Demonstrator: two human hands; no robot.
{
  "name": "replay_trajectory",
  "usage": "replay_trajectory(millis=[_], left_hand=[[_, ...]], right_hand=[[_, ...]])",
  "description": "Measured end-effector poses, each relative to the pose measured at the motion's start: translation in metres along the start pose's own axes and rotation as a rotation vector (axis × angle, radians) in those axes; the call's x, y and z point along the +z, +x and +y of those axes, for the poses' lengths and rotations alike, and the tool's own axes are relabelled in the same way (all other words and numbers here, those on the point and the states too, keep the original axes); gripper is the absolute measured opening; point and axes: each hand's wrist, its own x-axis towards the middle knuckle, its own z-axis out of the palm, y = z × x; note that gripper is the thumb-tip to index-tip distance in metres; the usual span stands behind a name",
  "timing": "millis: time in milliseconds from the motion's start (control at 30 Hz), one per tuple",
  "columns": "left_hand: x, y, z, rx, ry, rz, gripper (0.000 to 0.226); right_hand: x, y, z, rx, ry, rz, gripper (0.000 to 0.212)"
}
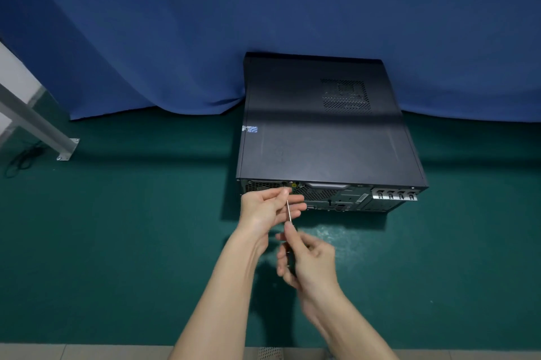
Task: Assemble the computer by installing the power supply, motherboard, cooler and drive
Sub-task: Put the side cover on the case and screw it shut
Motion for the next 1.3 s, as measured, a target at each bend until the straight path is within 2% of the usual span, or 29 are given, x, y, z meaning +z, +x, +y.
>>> replay_trajectory(millis=[67,100,167,233,267,300,333,400,433,500,567,767,900,1033,1133,1233,1300], left_hand=[[-0.004,-0.002,0.001,-0.045,0.051,-0.079,0.023],[-0.004,-0.001,0.001,-0.036,0.087,-0.079,0.023],[-0.001,0.000,0.003,0.008,0.132,-0.039,0.021],[0.003,0.001,0.003,0.046,0.159,-0.020,0.019],[0.003,0.000,0.002,0.053,0.163,-0.019,0.019],[0.002,-0.001,0.002,0.048,0.153,-0.027,0.020],[-0.001,-0.001,0.003,0.029,0.134,-0.058,0.023],[-0.011,-0.003,0.004,-0.059,0.108,-0.225,0.028],[-0.017,-0.005,0.004,-0.108,0.118,-0.334,0.030],[-0.024,-0.008,0.004,-0.164,0.164,-0.468,0.033],[-0.026,-0.005,0.004,-0.156,0.213,-0.470,0.037],[-0.035,-0.006,0.011,-0.183,0.268,-0.565,0.050],[-0.032,-0.006,0.008,-0.071,0.405,-0.402,0.046],[-0.027,-0.005,0.011,-0.014,0.493,-0.272,0.033],[-0.022,-0.006,0.009,0.015,0.542,-0.208,0.029],[-0.019,-0.011,0.005,-0.034,0.427,-0.269,0.030],[-0.023,-0.013,0.006,-0.100,0.295,-0.404,0.039]], right_hand=[[0.001,-0.003,-0.008,0.219,0.297,-0.133,0.033],[0.000,-0.003,-0.010,0.237,0.297,-0.142,0.033],[-0.004,0.000,-0.007,0.114,0.011,-0.062,0.030],[-0.003,0.002,-0.001,-0.137,-0.355,0.124,0.028],[-0.003,0.002,0.002,-0.183,-0.398,0.164,0.027],[-0.002,0.000,0.002,-0.153,-0.316,0.150,0.025],[-0.001,-0.002,-0.001,-0.059,-0.117,0.083,0.023],[0.000,-0.003,-0.010,0.221,0.349,-0.063,0.024],[-0.001,-0.001,-0.013,0.317,0.490,-0.097,0.029],[-0.001,0.003,-0.014,0.355,0.521,-0.079,0.032],[0.001,0.004,-0.012,0.321,0.460,-0.036,0.026],[0.005,0.005,-0.016,0.361,0.594,-0.009,0.019],[0.004,0.004,-0.017,0.342,0.492,-0.067,0.016],[-0.006,-0.004,-0.019,0.328,0.172,-0.217,0.043],[-0.011,-0.009,-0.014,0.262,0.092,-0.226,0.036],[-0.010,-0.004,-0.012,0.180,-0.086,-0.190,0.010],[-0.006,0.000,-0.015,0.239,-0.027,-0.208,0.009]])
